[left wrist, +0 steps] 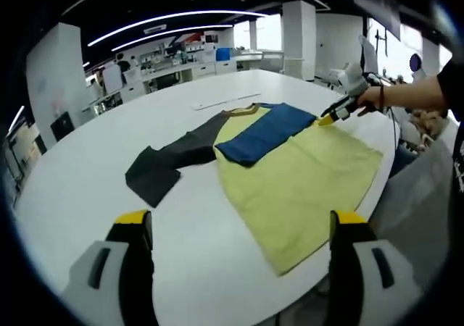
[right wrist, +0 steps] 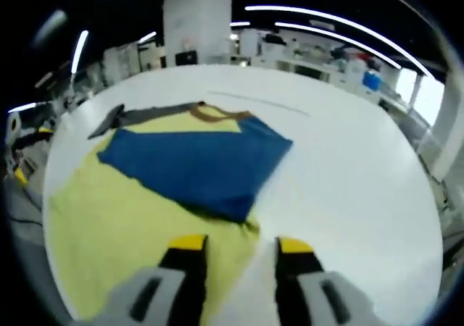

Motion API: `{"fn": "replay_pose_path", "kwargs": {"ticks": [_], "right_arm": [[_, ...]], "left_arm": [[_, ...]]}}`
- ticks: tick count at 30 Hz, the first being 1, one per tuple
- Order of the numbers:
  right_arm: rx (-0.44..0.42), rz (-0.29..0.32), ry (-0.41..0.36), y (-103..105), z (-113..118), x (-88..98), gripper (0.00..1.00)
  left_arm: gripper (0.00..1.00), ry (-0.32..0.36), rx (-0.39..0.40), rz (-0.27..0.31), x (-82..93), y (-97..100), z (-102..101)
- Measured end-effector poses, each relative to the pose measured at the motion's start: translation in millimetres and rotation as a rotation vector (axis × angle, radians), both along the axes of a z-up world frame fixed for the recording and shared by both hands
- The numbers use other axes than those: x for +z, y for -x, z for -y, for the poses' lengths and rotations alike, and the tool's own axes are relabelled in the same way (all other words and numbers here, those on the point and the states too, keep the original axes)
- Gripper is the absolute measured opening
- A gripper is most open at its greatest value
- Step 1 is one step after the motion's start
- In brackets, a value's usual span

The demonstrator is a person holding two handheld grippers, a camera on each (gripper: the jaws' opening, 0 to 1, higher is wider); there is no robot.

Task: Fold the garment on the visible template until the final outline fits inside the template.

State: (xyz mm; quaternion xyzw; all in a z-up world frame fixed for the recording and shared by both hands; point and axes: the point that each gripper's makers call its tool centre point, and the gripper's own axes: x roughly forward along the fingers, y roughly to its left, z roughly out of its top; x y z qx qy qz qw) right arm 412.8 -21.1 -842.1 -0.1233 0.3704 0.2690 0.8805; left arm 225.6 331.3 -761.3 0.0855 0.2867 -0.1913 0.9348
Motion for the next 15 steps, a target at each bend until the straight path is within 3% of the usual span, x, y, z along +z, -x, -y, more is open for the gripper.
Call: {"fn": "replay_pose_path", "kwargs": {"ticks": [15], "right_arm": [[-0.020,0.035,-0.044,-12.0,-1.6,-1.9,0.16]], "left_arm": [[0.99,-0.005,0.024,0.004,2.5,2.3,-6.2]]}}
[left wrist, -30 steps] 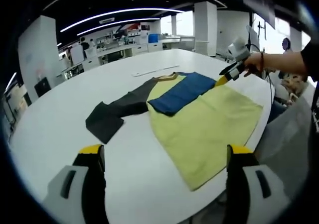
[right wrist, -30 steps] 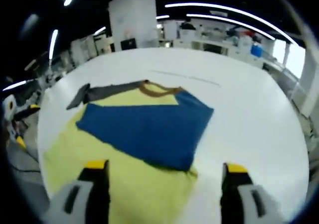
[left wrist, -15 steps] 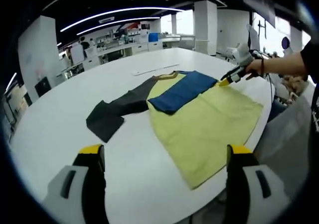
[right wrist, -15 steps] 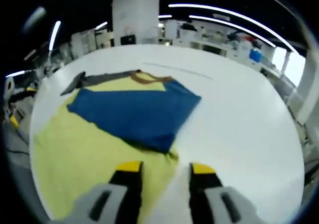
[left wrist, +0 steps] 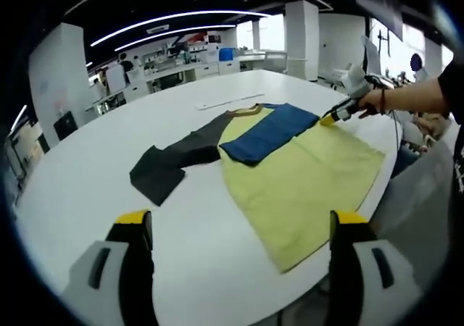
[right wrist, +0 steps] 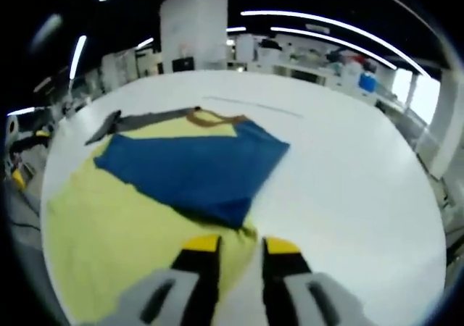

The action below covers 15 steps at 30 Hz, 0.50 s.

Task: Fold the garment on the visible template until the final outline fits inside the template.

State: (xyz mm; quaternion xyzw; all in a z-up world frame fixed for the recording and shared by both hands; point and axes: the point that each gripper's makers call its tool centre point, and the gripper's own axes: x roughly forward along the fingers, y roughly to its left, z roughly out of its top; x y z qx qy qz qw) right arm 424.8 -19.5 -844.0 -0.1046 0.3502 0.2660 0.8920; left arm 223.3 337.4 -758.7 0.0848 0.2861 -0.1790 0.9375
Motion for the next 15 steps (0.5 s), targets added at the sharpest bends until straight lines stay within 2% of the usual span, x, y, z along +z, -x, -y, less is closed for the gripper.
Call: {"fn": "replay_pose_path", "kwargs": {"ticks": [3,7,11,15], "right_arm": [[-0.009,0.006,-0.003,-10.5,1.2,-2.9,0.11],[-0.022,0.017,-0.012,-10.7,-3.7,3.6,0.07],[-0.021,0.017,-0.002,-14.2,-5.3,-4.7,0.04],[-0.041,0.018,-0.010,-14.1,-4.8,-2.3,0.02]], "left_arm": [[0.99,-0.001,0.003,-0.005,-1.3,0.6,-0.5],[0.99,-0.002,0.005,-0.004,-0.6,0.2,-0.8],[0.99,-0.001,0.011,-0.007,-1.5,0.2,-2.8],[0.99,0.001,0.015,-0.008,-1.9,0.3,-3.1]]}}
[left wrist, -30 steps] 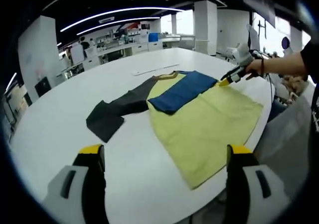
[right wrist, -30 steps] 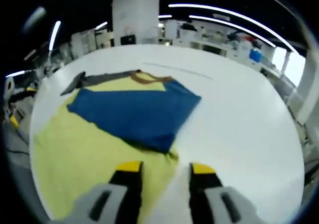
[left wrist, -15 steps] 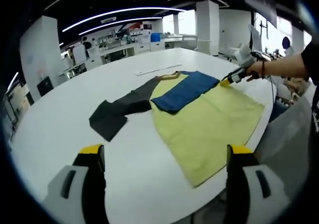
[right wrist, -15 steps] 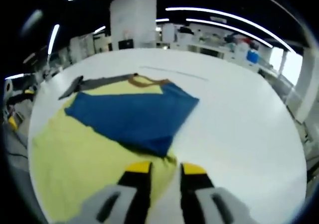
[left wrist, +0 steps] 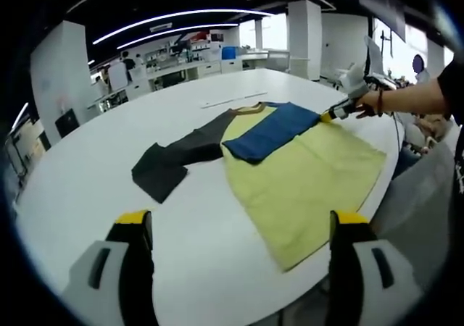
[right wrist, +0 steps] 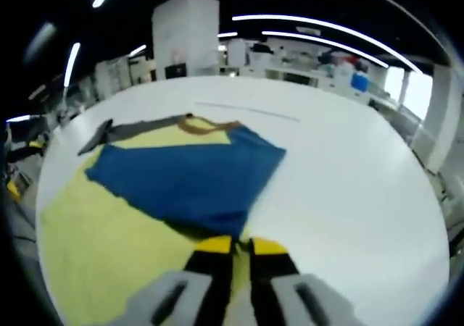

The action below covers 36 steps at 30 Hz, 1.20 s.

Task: Fold the garment on the visible template until the final outline fits inside the template.

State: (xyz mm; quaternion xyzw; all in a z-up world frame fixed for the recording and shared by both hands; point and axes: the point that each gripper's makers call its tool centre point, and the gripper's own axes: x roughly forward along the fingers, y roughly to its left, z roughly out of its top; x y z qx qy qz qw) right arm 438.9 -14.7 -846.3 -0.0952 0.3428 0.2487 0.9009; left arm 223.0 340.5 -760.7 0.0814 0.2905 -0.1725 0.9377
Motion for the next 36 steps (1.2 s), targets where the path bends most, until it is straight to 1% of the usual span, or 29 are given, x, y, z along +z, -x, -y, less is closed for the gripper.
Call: {"fn": "replay_pose_path", "kwargs": {"ticks": [2,4,8,10,12,22,28,30,34,36], "right_arm": [[-0.002,0.002,0.001,1.1,-1.4,-0.3,0.00],[-0.008,0.000,-0.001,4.0,-3.9,0.4,0.00],[-0.011,-0.005,0.004,-0.1,1.2,-0.6,0.00],[-0.011,-0.010,-0.003,4.4,2.0,0.3,0.00],[-0.009,-0.016,-0.004,0.4,5.7,-1.8,0.00],[-0.001,-0.030,-0.007,2.3,7.8,-1.8,0.00],[-0.004,-0.033,0.003,4.8,12.9,0.0,0.00],[-0.003,-0.036,0.006,1.1,14.7,1.8,0.00],[0.005,-0.038,0.012,3.0,16.6,3.2,0.00],[0.004,-0.040,0.016,4.3,20.2,1.0,0.00]], "left_arm": [[0.99,0.005,0.003,-0.004,-0.9,-0.3,0.5],[0.99,0.006,0.003,-0.003,-0.8,-1.0,1.2],[0.99,0.005,0.003,0.002,0.5,-1.9,1.9],[0.99,-0.001,0.006,0.001,0.5,-2.0,0.4],[0.99,-0.002,0.009,0.001,0.7,-2.0,-0.9],[0.99,-0.009,0.021,-0.003,0.7,-2.9,-5.8],[0.99,-0.014,0.024,-0.007,1.6,-3.2,-7.3],[0.99,-0.014,0.026,-0.007,1.8,-4.0,-8.0],[0.99,-0.010,0.026,-0.007,1.8,-4.4,-7.3],[0.99,-0.009,0.027,-0.006,2.4,-4.8,-7.0]]}}
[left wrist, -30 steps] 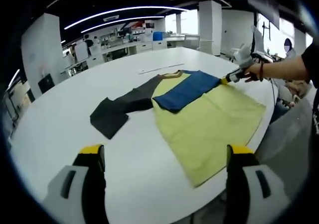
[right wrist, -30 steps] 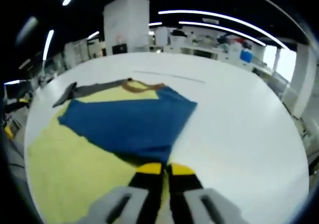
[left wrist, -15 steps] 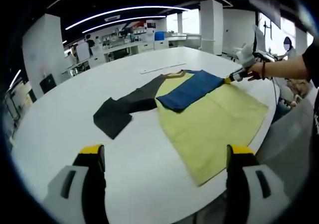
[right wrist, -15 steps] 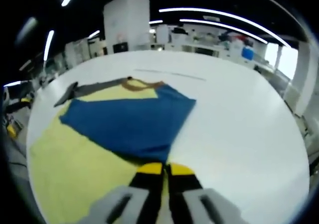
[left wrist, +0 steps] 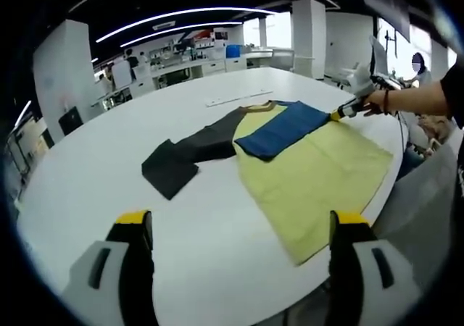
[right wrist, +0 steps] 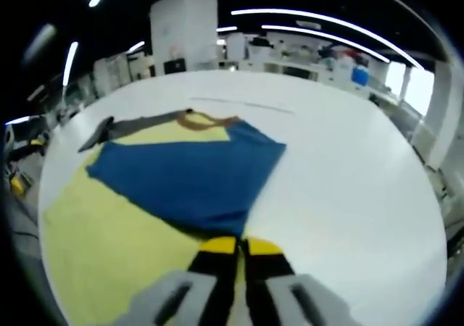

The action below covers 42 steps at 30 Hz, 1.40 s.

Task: Fold the garment on the visible template until the final outline fits inside the template.

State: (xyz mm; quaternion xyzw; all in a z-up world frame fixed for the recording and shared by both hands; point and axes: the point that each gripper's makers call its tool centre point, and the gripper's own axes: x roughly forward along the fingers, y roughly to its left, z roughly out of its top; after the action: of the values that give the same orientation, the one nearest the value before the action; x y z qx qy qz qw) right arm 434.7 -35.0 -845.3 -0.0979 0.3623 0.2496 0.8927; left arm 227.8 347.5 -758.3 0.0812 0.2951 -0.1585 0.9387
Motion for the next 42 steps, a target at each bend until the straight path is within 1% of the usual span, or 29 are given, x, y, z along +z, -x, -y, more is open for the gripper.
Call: {"fn": "replay_pose_path", "kwargs": {"ticks": [2,5,7,8,9,11,12,15,16,17,21,24,25,27,32,36,39,42], "right_arm": [[-0.004,-0.005,-0.004,-3.3,2.8,-4.1,0.00],[-0.003,-0.009,-0.011,3.9,0.1,-0.8,0.00],[-0.003,-0.013,-0.012,4.4,0.2,-1.6,0.00],[-0.021,-0.020,-0.020,4.1,1.3,-2.0,0.00],[-0.088,-0.048,-0.065,4.5,1.5,-0.7,0.03],[-0.102,-0.056,-0.108,3.9,-1.7,3.5,0.11],[-0.095,-0.052,-0.107,4.1,-2.4,5.4,0.18],[-0.087,-0.061,-0.119,5.3,-8.1,9.3,0.35],[-0.078,-0.057,-0.123,6.5,-11.2,12.3,0.39],[-0.071,-0.053,-0.129,3.0,-10.4,13.2,0.43],[-0.058,-0.042,-0.154,8.9,-18.7,25.5,0.61],[-0.037,-0.034,-0.167,11.1,-23.8,34.3,0.72],[-0.031,-0.033,-0.169,8.0,-23.1,34.3,0.75],[-0.015,-0.031,-0.172,12.5,-25.4,39.2,0.79],[0.013,-0.014,-0.183,20.1,-28.5,53.5,0.88],[0.028,0.003,-0.205,26.7,-31.4,66.2,0.99],[0.041,0.002,-0.210,35.4,-33.0,72.7,0.99],[0.058,0.009,-0.200,41.6,-32.4,76.9,0.99]], "left_arm": [[0.99,0.001,0.002,0.002,0.7,-0.4,0.2],[0.99,-0.001,0.002,0.001,0.9,-0.5,0.2],[0.99,-0.004,0.003,-0.001,0.6,-0.4,-0.4],[0.99,-0.005,0.003,-0.002,0.6,-0.5,-0.7],[0.99,-0.007,0.006,-0.003,1.1,-0.7,-1.5],[0.99,-0.003,0.014,0.003,2.5,-1.8,-3.5],[0.99,0.001,0.020,0.001,2.2,-2.1,-4.7],[0.97,0.014,0.035,0.001,2.3,-3.9,-7.6],[0.97,0.016,0.036,0.001,2.6,-4.3,-7.7],[0.97,0.017,0.038,0.002,2.9,-5.6,-8.2],[0.95,0.024,0.041,0.003,4.8,-13.2,-9.1],[0.92,0.034,0.060,-0.001,4.1,-18.5,-11.4],[0.90,0.038,0.071,-0.003,3.4,-20.1,-12.6],[0.88,0.044,0.107,-0.023,-1.3,-24.0,-17.9],[0.84,0.063,0.158,-0.024,-7.7,-36.0,-29.4],[0.77,0.046,0.196,-0.018,-10.0,-47.8,-37.9],[0.71,0.065,0.236,-0.013,-10.5,-56.6,-42.8],[0.62,0.068,0.275,-0.011,-15.0,-65.4,-49.0]]}}
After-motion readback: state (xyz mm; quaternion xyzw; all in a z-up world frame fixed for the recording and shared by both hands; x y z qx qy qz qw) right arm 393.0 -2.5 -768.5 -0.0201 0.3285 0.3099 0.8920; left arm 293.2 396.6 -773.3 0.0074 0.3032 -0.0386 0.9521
